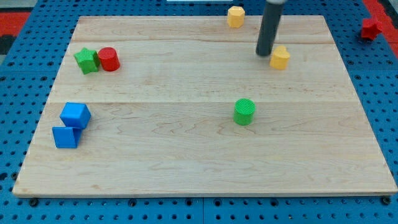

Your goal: Move your arm towards the center of the board

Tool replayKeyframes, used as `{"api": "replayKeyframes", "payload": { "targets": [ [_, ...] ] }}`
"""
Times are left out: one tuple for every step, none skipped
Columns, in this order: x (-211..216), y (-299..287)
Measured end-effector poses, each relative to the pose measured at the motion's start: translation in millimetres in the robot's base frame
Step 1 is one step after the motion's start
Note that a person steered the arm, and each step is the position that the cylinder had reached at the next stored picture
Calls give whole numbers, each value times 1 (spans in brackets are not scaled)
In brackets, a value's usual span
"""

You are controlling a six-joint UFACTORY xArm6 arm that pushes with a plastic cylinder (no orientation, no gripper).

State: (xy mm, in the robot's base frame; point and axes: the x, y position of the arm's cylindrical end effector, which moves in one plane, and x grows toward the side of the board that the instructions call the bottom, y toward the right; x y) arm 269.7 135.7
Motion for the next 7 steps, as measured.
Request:
{"api": "replayKeyframes", "payload": {
  "targets": [
    [17,-63],
    [161,-26],
    [184,-115],
    [143,-203],
    [47,-191],
    [58,-49],
    [97,-24]
  ]
}}
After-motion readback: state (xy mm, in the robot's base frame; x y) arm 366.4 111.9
